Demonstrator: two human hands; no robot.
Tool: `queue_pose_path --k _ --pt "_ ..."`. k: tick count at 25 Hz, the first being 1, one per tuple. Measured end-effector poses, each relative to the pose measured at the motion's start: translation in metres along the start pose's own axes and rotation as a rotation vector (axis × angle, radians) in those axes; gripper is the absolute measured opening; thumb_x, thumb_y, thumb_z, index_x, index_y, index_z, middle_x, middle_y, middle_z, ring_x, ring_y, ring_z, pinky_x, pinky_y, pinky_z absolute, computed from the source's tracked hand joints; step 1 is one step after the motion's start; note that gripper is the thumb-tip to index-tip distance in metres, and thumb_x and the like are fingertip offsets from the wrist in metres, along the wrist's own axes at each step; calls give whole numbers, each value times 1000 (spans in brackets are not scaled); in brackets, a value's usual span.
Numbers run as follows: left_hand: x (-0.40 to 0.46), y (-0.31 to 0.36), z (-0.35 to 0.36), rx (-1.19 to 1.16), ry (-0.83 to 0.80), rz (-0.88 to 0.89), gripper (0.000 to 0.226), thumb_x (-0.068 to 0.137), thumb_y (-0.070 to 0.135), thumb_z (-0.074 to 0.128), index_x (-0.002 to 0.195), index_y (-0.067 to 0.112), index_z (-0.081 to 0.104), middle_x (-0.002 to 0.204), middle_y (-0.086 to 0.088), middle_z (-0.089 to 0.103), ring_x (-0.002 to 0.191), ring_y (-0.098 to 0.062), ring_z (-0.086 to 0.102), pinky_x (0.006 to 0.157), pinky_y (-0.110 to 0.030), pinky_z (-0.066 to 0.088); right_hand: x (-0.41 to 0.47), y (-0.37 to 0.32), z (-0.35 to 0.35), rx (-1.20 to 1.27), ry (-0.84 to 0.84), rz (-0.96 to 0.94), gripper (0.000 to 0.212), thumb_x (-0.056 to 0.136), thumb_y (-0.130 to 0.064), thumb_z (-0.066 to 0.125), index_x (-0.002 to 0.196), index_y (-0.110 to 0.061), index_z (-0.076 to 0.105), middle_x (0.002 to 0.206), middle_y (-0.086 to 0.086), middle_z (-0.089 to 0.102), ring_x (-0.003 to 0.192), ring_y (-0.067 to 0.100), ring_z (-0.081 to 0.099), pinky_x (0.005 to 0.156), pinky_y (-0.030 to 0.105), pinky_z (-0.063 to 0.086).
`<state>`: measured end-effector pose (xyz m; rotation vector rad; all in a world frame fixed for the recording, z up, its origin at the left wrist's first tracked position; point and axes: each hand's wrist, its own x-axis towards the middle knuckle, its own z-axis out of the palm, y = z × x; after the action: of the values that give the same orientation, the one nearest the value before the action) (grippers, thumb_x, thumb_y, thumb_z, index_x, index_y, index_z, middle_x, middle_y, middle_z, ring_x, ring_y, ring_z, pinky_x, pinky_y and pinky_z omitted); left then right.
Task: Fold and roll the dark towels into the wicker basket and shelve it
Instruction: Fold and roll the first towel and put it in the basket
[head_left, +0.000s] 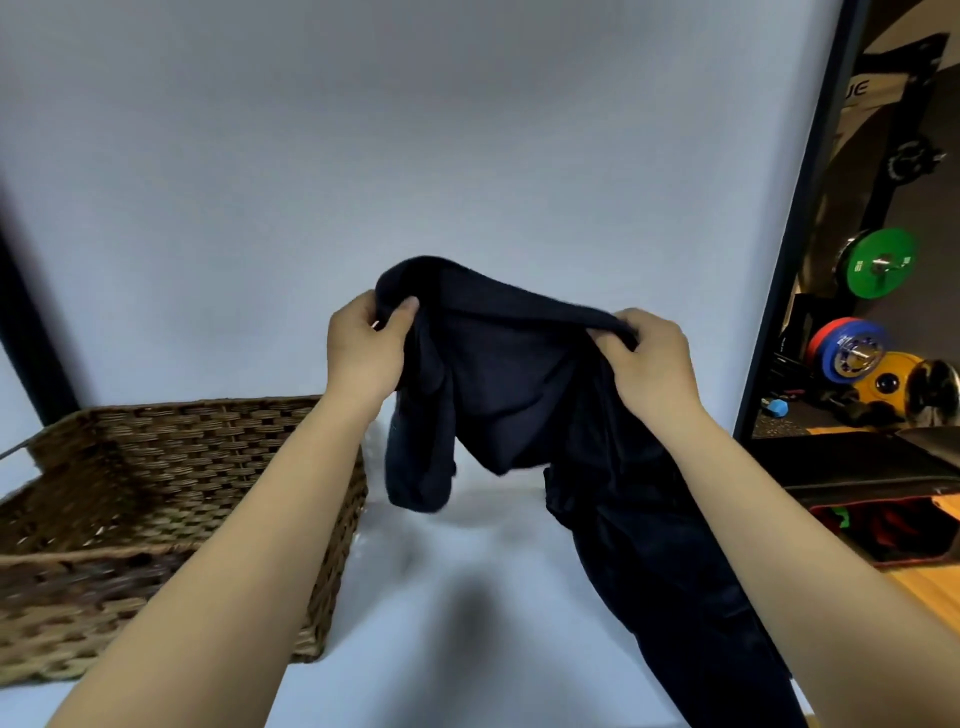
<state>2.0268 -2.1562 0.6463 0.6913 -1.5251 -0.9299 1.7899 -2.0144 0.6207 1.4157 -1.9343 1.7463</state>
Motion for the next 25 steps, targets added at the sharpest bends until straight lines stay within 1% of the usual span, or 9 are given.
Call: queue_pose_path --k 3,6,8,10,13,17,19,23,25 --pt "-6 -12 -15 196 -162 9 10 97 20 64 104 20 71 97 6 73 89 -11 67 77 -27 53 -12 -24 4 -73 -386 26 25 90 -31 71 73 -13 67 60 -11 58 53 2 48 57 24 41" --pt "-30 -33 -35 728 -790 -59 15 94 15 65 90 29 70 95 5 70 93 -16 65 79 -27 49 -55 -29 6 -249 -1178 248 22 88 -38 75 95 -17 78 72 -11 71 68 8 65 71 30 54" --pt "-59 -48 -41 987 -1141 -171 38 93 3 51 96 34 74 109 8 69 104 -16 63 92 -30 51 -83 -21 21 -195 -1373 380 31 92 -42 69 111 -19 74 89 -7 77 81 14 72 82 34 58" --pt "-88 -63 -40 1084 -1242 -267 59 87 -6 35 110 31 76 122 9 66 113 -15 60 98 -29 49 -107 -1 47 -261 -1235 341 41 94 -48 63 124 -21 68 112 -4 74 100 16 71 95 36 55" --pt "-120 -87 -40 1125 -1229 -314 31 98 6 39 90 15 68 100 -5 65 88 -19 57 79 -28 45 -144 36 81 -589 -1152 233 66 95 -57 56 149 -21 45 149 1 49 134 21 47 113 39 38" --pt "-152 -109 -59 1292 -989 -268 53 97 63 45 73 17 52 70 2 57 64 -17 55 61 -31 41 -183 45 101 -953 -1148 36 50 98 -59 46 122 -17 58 125 6 57 121 32 49 106 45 38" --pt "-169 -113 -66 1388 -929 -219 64 91 78 37 79 18 58 78 3 62 71 -18 59 61 -31 40 -184 38 105 -943 -1034 22 39 101 -54 45 91 -18 56 96 2 62 97 27 57 101 44 41" --pt "-198 -111 -59 1519 -825 -130 61 94 69 46 125 18 56 133 -3 55 109 -30 59 71 -34 38 -182 51 111 -998 -931 -41 42 104 -49 38 125 -16 54 120 4 63 112 28 54 99 41 38" --pt "-208 -114 -58 1546 -810 -106 53 99 57 50 135 19 48 140 -3 48 118 -31 55 73 -35 37 -178 65 107 -999 -979 -3 51 103 -57 28 127 -20 54 125 -1 60 118 27 52 106 49 29"
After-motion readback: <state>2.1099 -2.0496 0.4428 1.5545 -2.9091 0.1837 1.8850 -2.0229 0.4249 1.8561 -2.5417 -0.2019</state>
